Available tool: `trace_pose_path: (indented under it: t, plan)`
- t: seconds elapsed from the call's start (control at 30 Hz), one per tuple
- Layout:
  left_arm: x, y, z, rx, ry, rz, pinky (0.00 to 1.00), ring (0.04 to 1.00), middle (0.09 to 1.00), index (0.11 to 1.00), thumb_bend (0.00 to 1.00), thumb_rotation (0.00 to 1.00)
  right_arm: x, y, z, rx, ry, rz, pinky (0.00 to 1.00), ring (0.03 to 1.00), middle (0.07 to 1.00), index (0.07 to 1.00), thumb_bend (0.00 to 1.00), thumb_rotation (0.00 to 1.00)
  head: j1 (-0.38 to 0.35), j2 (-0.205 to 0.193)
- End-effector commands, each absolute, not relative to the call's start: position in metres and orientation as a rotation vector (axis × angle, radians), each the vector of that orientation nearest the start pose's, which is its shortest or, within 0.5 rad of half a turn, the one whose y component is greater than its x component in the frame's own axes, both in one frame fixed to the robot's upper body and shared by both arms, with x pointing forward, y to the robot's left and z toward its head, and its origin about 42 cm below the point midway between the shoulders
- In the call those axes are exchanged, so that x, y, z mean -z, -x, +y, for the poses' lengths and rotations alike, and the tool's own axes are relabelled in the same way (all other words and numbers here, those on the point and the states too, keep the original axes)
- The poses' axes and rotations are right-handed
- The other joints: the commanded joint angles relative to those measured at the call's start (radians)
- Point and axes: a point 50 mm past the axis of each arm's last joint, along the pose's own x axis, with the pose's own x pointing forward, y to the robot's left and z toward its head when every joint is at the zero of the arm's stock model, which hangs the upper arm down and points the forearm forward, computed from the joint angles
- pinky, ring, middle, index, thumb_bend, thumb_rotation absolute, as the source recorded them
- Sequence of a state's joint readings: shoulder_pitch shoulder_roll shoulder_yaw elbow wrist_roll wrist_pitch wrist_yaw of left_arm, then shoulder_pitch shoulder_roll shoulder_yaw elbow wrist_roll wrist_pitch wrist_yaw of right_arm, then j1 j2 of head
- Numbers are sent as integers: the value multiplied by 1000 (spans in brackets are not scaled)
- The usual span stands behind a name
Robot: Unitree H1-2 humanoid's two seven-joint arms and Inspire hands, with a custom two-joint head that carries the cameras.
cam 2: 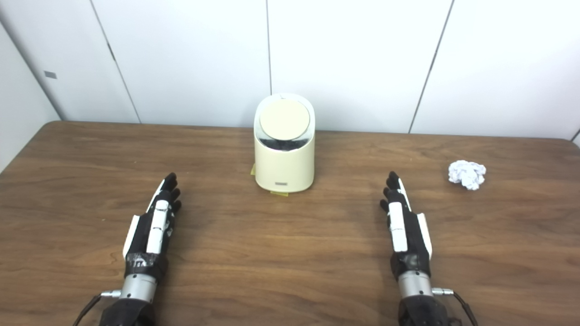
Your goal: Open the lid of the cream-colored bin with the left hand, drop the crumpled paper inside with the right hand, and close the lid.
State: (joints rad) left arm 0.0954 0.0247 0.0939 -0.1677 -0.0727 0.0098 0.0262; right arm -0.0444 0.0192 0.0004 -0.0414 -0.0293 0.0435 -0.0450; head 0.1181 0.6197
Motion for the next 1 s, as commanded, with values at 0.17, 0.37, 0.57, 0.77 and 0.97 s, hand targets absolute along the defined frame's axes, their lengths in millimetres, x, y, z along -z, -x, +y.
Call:
trace_pose_path:
  t: [0.17, 0.37, 0.57, 0.77, 0.97]
  plan:
    - [-114, -243, 256, -166, 28, -44, 1000, 1000, 998, 1000, 448, 905, -118, -310, -186, 11, -49, -37, 1000, 978, 991, 974, 578, 1000, -20, 2]
    - [-113, -248, 246, -164, 27, -39, 1000, 1000, 996, 1000, 467, 889, -119, -317, -195, 21, -87, -34, 1000, 979, 986, 969, 566, 1000, -18, 8]
    - [-119, -251, 249, -163, 45, -50, 1000, 1000, 1000, 1000, 471, 894, -124, -322, -199, 19, -92, -47, 1000, 980, 990, 979, 553, 1000, -42, 23]
    - [-128, -262, 252, -156, 85, -87, 1000, 1000, 1000, 1000, 455, 899, -131, -325, -200, 18, -15, -73, 984, 959, 982, 975, 568, 1000, -76, 28]
    - [-135, -266, 251, -137, 78, -106, 1000, 1000, 1000, 1000, 449, 860, -137, -323, -204, 22, -4, -85, 979, 961, 978, 967, 580, 1000, -81, 32]
